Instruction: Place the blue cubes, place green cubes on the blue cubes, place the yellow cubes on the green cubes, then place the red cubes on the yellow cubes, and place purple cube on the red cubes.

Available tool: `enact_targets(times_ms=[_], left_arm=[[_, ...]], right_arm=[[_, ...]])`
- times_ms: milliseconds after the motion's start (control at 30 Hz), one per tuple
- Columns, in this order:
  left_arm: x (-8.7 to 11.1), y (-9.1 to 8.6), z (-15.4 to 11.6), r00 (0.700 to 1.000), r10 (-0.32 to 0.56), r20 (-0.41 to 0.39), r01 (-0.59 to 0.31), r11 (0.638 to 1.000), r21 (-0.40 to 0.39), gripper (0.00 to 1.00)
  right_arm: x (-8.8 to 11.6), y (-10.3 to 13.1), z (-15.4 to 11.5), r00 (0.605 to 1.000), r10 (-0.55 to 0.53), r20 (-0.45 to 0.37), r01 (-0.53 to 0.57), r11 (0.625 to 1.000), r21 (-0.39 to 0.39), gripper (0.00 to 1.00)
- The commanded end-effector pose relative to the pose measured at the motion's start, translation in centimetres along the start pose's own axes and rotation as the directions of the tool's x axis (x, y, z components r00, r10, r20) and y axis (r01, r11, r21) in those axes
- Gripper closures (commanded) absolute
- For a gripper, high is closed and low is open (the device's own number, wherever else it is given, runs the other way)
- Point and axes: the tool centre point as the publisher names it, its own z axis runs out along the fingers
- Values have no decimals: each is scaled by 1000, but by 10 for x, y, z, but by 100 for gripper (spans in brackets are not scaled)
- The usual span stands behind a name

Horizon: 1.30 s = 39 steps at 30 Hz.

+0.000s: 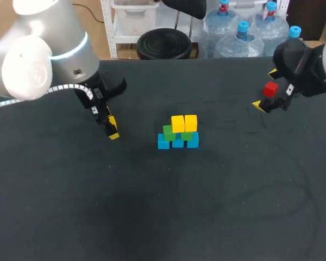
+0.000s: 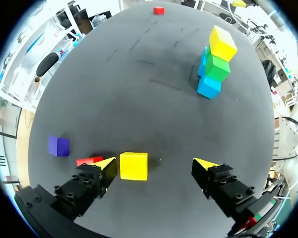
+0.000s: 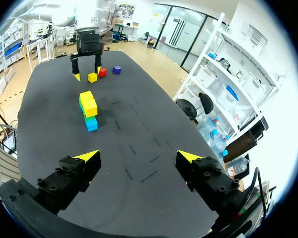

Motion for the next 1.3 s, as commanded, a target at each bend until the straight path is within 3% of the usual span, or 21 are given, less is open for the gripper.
enact_targets(times_ms=[33, 200, 233, 267, 433, 533, 600, 967, 1033, 1100, 1167, 1300], left_arm=[[-2, 4, 2, 1000, 3, -9, -3, 1000, 5, 0], [-2, 5, 5, 1000, 5, -15, -5, 1000, 8, 0], [-2, 5, 6, 1000, 6, -16, -6, 1000, 9, 5], [-1, 5, 6, 1000, 7, -16, -7, 1000, 11, 23], [1, 6, 10, 1000, 4, -31, -4, 1000, 14, 11], [1, 6, 10, 999, 5, -33, -4, 1000, 15, 23], [2, 6, 11, 999, 5, -37, -5, 1000, 14, 51], [4, 9, 15, 999, 0, -48, 0, 1000, 12, 57], [4, 9, 16, 999, 0, -48, 1, 1000, 12, 66], [5, 8, 16, 999, -1, -48, 2, 1000, 12, 86], [5, 8, 16, 999, -1, -47, 1, 1000, 11, 100], [5, 6, 16, 999, 9, -44, -9, 1000, 11, 100]], right_arm=[[1, 4, -1, 1000, 1, 0, -1, 988, 157, 0], [1, 4, -1, 1000, 1, 0, -1, 988, 157, 0], [1, 4, -1, 1000, 1, 0, -1, 988, 157, 0], [1, 4, -1, 1000, 1, 0, -1, 988, 157, 0], [1, 4, -1, 1000, 1, 0, -1, 988, 157, 0], [1, 4, -1, 1000, 1, 0, -1, 988, 157, 0], [1, 4, -1, 1000, 1, 0, -1, 988, 157, 0], [1, 4, -1, 1000, 1, 0, -1, 988, 157, 0], [1, 4, -1, 1000, 1, 0, -1, 988, 157, 0], [1, 4, -1, 1000, 1, 0, -1, 988, 157, 0], [1, 4, -1, 1000, 1, 0, -1, 988, 157, 0], [1, 4, -1, 1000, 1, 0, -1, 988, 157, 0]])
